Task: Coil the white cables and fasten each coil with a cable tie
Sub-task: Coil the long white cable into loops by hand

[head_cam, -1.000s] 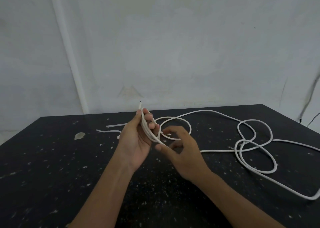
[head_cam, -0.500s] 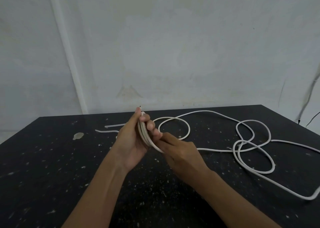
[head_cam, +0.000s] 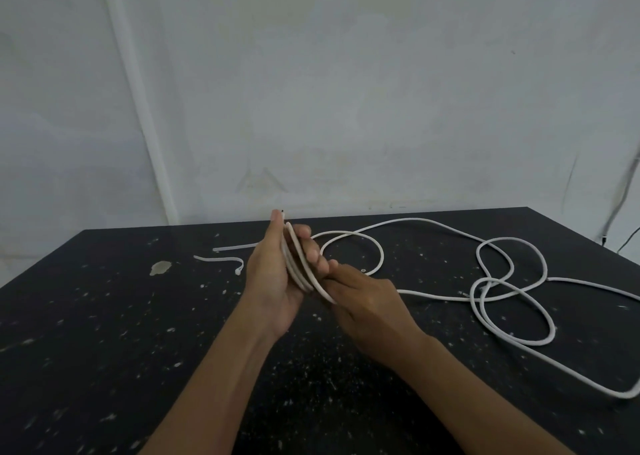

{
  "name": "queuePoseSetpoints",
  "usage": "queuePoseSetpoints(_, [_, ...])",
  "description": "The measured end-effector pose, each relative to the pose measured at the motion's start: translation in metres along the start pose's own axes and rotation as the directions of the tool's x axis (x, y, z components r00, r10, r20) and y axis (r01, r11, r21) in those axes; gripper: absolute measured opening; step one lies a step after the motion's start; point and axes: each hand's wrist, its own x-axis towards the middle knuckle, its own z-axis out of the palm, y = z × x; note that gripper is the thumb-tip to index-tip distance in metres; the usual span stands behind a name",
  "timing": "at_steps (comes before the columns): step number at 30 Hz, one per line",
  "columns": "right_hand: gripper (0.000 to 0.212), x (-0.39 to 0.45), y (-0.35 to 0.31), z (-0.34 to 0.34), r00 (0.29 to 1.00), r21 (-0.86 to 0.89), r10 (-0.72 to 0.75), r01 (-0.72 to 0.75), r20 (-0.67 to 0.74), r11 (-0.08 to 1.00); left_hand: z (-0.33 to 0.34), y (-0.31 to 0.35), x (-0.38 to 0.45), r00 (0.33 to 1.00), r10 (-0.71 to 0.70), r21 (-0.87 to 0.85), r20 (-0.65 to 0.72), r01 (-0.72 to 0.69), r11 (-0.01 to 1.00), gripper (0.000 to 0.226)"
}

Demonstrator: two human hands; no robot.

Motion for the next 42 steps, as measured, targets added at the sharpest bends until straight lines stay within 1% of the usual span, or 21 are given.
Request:
queuePoseSetpoints(3, [0.026,0.000,-0.004,0.006,0.999,-0.071,-0.011,0.007,-0.054,0.997,0.001,0.000,0.000,0.998,0.049,0.040,-0.031,-0.048,0.998,0.068])
queuePoseSetpoints(5, [0.025,0.000,-0.005,0.008,0.995,-0.005,0.071,-0.072,-0.076,0.997,0.004,-0.003,0.000,0.994,0.106,0.093,-0.014,-0.104,0.990,0.068])
queuePoseSetpoints(7, [0.025,-0.002,-0.004,0.009,0.988,0.076,0.124,-0.117,-0.088,0.990,0.004,-0.007,0.001,0.986,0.162,0.176,0.037,-0.166,0.970,0.055])
queuePoseSetpoints(9, [0.022,-0.005,-0.002,0.008,0.992,0.082,0.101,-0.095,-0.074,0.992,0.002,-0.005,0.000,0.990,0.111,0.201,0.089,-0.127,0.971,0.047])
queuePoseSetpoints(12, [0.020,-0.005,0.000,0.005,1.000,-0.011,0.000,0.000,-0.029,1.000,-0.007,0.005,0.001,0.987,-0.057,0.177,0.150,0.030,0.984,0.059])
queuePoseSetpoints(14, [0.023,-0.002,-0.003,0.003,0.999,-0.055,-0.052,0.053,0.006,0.997,-0.009,0.010,0.000,0.984,-0.095,0.176,0.150,0.068,0.982,0.061])
queuePoseSetpoints(16, [0.024,0.000,-0.005,0.005,0.997,-0.009,-0.054,0.055,0.057,0.998,-0.009,0.008,0.000,0.988,-0.086,0.246,0.125,0.053,0.968,0.053])
queuePoseSetpoints(19, [0.025,-0.003,0.000,0.006,0.971,0.267,0.178,-0.215,0.158,0.939,-0.014,0.006,0.004,0.991,-0.049,0.185,0.121,0.026,0.982,0.038])
queuePoseSetpoints(21, [0.045,-0.005,0.004,0.001,0.944,0.376,0.292,-0.328,0.152,0.867,-0.021,0.010,0.009,0.988,-0.055,0.037,0.142,0.050,0.998,0.038])
queuePoseSetpoints(23, [0.058,-0.005,0.010,-0.006,0.889,0.470,0.431,-0.450,0.153,0.759,-0.031,0.017,0.013,0.984,-0.066,-0.130,0.164,0.088,0.988,0.042])
queuePoseSetpoints(24, [0.058,-0.005,0.013,-0.011,0.838,0.510,0.507,-0.531,0.201,0.677,-0.038,0.020,0.015,0.982,-0.063,-0.206,0.176,0.099,0.974,0.042])
queuePoseSetpoints(25, [0.050,-0.006,0.019,-0.014,0.781,0.508,0.563,-0.612,0.270,0.606,-0.044,0.024,0.016,0.978,-0.051,-0.269,0.202,0.106,0.957,0.044])
queuePoseSetpoints(26, [0.035,-0.007,0.027,-0.017,0.741,0.451,0.581,-0.668,0.336,0.591,-0.050,0.027,0.017,0.968,-0.033,-0.315,0.248,0.113,0.942,0.048])
queuePoseSetpoints(27, [0.021,-0.008,0.033,-0.020,0.716,0.356,0.571,-0.696,0.402,0.623,-0.054,0.030,0.017,0.955,-0.015,-0.347,0.296,0.122,0.930,0.053])
queuePoseSetpoints(29, [0.041,-0.011,0.041,-0.025,0.683,0.239,0.521,-0.696,0.512,0.677,-0.057,0.032,0.018,0.955,0.001,-0.361,0.297,0.112,0.926,0.059])
queuePoseSetpoints(31, [0.043,-0.007,0.042,-0.030,0.668,0.307,0.508,-0.722,0.544,0.620,-0.054,0.032,0.017,0.982,0.000,-0.306,0.191,0.059,0.950,0.059])
queuePoseSetpoints(34, [0.040,-0.004,0.049,-0.036,0.627,0.426,0.553,-0.779,0.549,0.461,-0.047,0.032,0.015,1.000,-0.018,-0.228,0.026,0.023,0.973,0.056])
queuePoseSetpoints(35, [0.039,-0.004,0.052,-0.037,0.607,0.391,0.582,-0.794,0.541,0.466,-0.047,0.032,0.014,1.000,-0.020,-0.185,-0.008,0.018,0.983,0.055])
queuePoseSetpoints(37, [0.034,-0.008,0.057,-0.036,0.601,0.256,0.613,-0.789,0.513,0.559,-0.044,0.030,0.013,0.999,-0.020,-0.023,-0.039,0.019,1.000,0.051])
queuePoseSetpoints(39, [0.033,-0.008,0.055,-0.032,0.595,0.110,0.662,-0.775,0.456,0.622,-0.039,0.023,0.010,0.999,-0.037,0.147,-0.001,0.036,0.989,0.049])
queuePoseSetpoints(42, [0.031,0.000,0.045,-0.026,0.560,-0.007,0.792,-0.816,0.243,0.578,-0.030,0.011,0.005,0.991,-0.105,0.311,0.086,0.073,0.948,0.050])
